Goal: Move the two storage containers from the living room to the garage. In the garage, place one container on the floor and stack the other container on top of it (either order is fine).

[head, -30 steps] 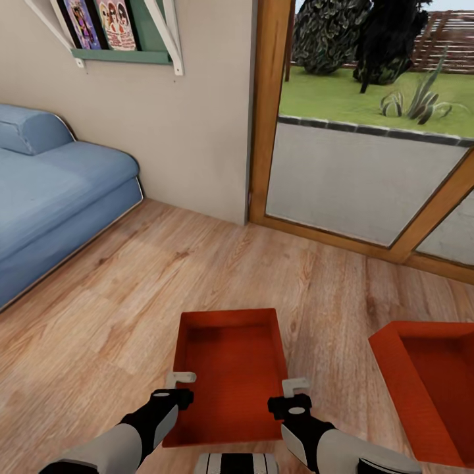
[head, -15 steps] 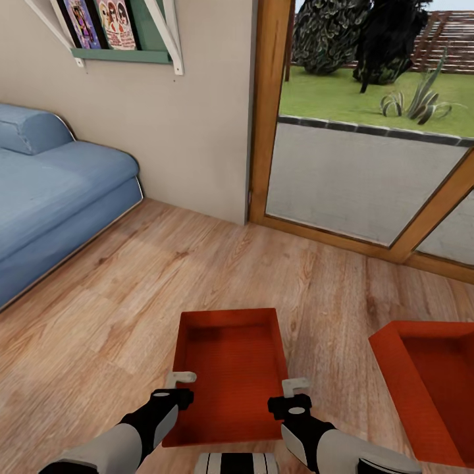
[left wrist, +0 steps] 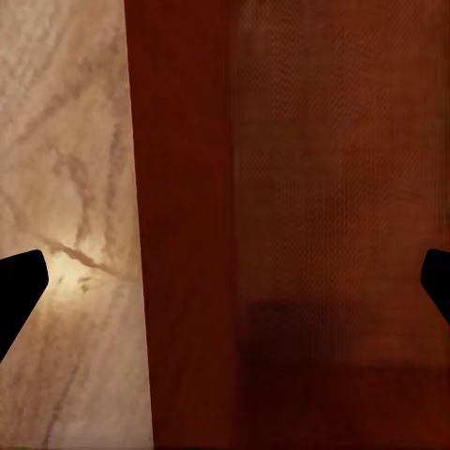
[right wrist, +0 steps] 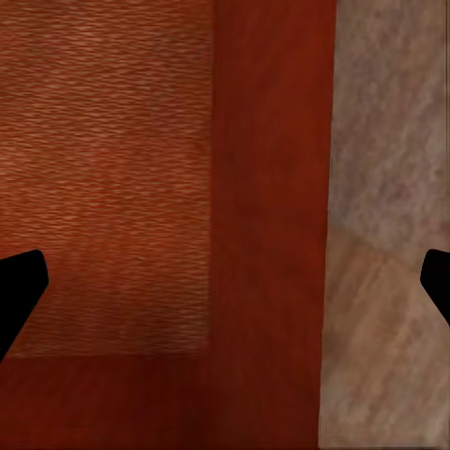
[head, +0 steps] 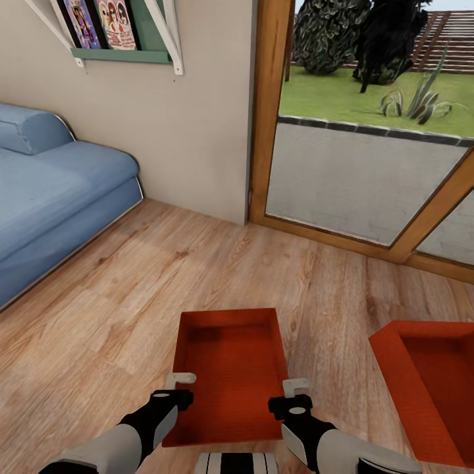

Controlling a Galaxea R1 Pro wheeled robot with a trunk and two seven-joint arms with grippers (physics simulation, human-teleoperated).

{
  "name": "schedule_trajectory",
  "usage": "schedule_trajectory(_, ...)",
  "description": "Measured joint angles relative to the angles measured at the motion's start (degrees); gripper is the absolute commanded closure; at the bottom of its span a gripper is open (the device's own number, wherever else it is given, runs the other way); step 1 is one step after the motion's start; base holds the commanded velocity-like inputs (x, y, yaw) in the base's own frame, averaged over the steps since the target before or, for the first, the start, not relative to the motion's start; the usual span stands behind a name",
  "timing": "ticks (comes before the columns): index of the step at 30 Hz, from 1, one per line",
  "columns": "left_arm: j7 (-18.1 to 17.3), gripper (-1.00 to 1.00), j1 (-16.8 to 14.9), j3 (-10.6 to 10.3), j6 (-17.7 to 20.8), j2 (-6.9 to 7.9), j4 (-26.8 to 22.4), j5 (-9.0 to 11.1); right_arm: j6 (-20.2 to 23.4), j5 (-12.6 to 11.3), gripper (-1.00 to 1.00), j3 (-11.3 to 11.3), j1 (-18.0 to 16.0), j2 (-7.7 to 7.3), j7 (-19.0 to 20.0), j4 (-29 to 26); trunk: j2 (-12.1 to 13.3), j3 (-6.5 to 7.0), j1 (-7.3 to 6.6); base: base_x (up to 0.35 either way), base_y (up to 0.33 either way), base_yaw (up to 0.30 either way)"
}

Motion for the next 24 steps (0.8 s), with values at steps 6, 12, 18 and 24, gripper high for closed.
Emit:
schedule_trajectory(6, 0.0, -1.0, 0.0, 0.09, 0.0, 0.13, 0.49, 0.22, 0.0, -0.15, -1.0, -0.15, 0.0, -0.34, -0.01, 0.06, 0.0, 0.0, 0.0, 0.0, 0.0, 0.0)
schedule_trajectory(12, 0.0, -1.0, 0.0, 0.07, 0.0, 0.16, 0.57, 0.2, 0.0, -0.14, -1.0, -0.17, 0.0, -0.41, -0.01, 0.06, 0.0, 0.0, 0.0, 0.0, 0.0, 0.0)
schedule_trajectory(18, -0.12, -1.0, 0.0, 0.02, -0.1, 0.15, 0.52, 0.11, 0.0, -0.13, -1.0, -0.17, 0.0, -0.47, -0.01, 0.06, 0.0, 0.0, 0.0, 0.0, 0.0, 0.0)
schedule_trajectory(24, -0.15, -1.0, 0.0, 0.04, -0.13, 0.23, 0.51, 0.15, 0.0, -0.08, -1.0, -0.05, 0.0, -0.42, -0.01, 0.06, 0.0, 0.0, 0.0, 0.0, 0.0, 0.0)
